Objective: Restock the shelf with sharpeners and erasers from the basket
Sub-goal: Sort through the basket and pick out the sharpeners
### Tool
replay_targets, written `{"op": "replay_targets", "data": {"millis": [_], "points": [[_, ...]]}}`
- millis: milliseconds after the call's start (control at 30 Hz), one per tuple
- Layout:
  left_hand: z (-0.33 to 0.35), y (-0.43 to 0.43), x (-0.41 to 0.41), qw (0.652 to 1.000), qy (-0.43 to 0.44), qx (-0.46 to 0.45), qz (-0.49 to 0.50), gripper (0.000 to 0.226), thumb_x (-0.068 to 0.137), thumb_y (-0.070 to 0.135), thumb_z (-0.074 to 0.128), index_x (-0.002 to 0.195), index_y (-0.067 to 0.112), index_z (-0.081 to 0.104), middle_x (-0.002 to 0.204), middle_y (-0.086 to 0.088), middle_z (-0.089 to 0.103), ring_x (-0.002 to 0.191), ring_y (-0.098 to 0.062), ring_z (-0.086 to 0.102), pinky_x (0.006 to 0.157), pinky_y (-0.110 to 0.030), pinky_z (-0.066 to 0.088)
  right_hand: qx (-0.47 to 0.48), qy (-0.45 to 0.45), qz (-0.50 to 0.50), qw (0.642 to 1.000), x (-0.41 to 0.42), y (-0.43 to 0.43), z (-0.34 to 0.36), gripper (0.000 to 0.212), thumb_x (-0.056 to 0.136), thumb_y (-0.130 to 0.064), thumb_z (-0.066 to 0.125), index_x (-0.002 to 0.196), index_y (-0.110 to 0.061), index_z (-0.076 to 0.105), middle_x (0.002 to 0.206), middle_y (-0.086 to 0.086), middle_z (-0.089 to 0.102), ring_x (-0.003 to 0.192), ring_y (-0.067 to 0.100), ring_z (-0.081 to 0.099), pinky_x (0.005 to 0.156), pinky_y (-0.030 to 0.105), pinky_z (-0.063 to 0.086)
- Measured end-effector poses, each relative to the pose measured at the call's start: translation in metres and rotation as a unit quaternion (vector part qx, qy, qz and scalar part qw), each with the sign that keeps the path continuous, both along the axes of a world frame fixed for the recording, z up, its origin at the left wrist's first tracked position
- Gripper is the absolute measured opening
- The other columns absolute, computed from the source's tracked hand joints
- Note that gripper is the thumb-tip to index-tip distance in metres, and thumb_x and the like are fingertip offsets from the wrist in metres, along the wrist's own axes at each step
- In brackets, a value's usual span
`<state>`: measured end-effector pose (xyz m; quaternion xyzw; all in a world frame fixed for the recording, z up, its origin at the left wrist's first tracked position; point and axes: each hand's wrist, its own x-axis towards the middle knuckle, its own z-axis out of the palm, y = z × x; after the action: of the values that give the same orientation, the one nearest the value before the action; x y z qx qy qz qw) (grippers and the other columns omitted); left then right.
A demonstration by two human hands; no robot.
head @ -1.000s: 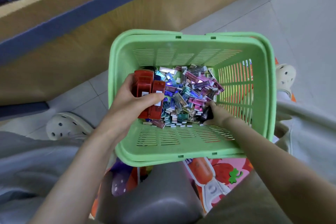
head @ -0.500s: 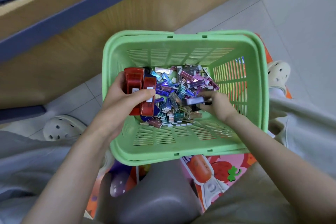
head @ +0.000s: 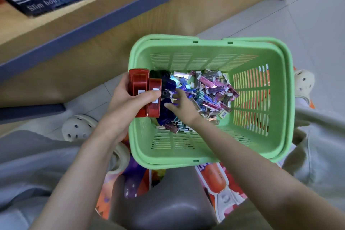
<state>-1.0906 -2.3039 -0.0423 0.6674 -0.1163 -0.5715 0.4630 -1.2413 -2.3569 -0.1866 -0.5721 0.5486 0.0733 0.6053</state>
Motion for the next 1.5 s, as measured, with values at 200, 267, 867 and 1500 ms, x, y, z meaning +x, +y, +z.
{"op": "replay_targets", "data": {"millis": [200,267,867,1500], "points": [[-0.009,-0.004,-0.008,0.999,0.033,0.011,-0.008,0.044,0.060,0.017,0.075,0.098,0.029,0.056,0.086,0.006,0.065,0.069,-0.002,0.066,0.054,-0.019,0.051,-0.185,0.251,0.464,0.829,-0.082,-0.013,-0.028,0.084,0.092,-0.020,0.058,0.151,-0.030,-0.002,0.159,0.001,0.003,0.137,0.035,0.025,0.114,0.053,0.021],[-0.010,-0.005,-0.013,0.999,0.034,0.014,-0.011,0.044,0.069,0.007,0.079,0.098,0.029,0.055,0.089,0.004,0.064,0.068,-0.003,0.066,0.054,-0.020,0.052,-0.180,0.260,0.505,0.803,-0.085,-0.014,-0.033,0.089,0.089,0.002,0.051,0.150,-0.033,-0.003,0.159,-0.001,-0.007,0.133,0.038,0.030,0.106,0.049,0.038],[-0.017,-0.018,-0.034,0.998,0.036,0.030,-0.035,0.033,0.080,0.005,0.069,0.097,0.030,0.055,0.092,0.002,0.064,0.081,-0.012,0.063,0.057,-0.022,0.055,-0.253,0.254,0.166,0.919,-0.106,-0.107,-0.008,0.072,0.090,-0.017,0.061,0.149,-0.022,0.020,0.147,0.019,0.030,0.116,0.034,0.053,0.094,0.043,0.051],[-0.024,-0.034,-0.039,0.996,0.031,0.057,-0.058,0.033,0.081,0.007,0.068,0.100,0.030,0.056,0.096,0.002,0.066,0.079,-0.008,0.065,0.055,-0.019,0.052,-0.209,0.271,0.283,0.896,-0.102,-0.090,-0.040,0.046,0.093,-0.037,0.055,0.127,-0.010,0.040,0.082,0.001,0.055,0.068,0.020,0.057,0.055,0.028,0.048]]}}
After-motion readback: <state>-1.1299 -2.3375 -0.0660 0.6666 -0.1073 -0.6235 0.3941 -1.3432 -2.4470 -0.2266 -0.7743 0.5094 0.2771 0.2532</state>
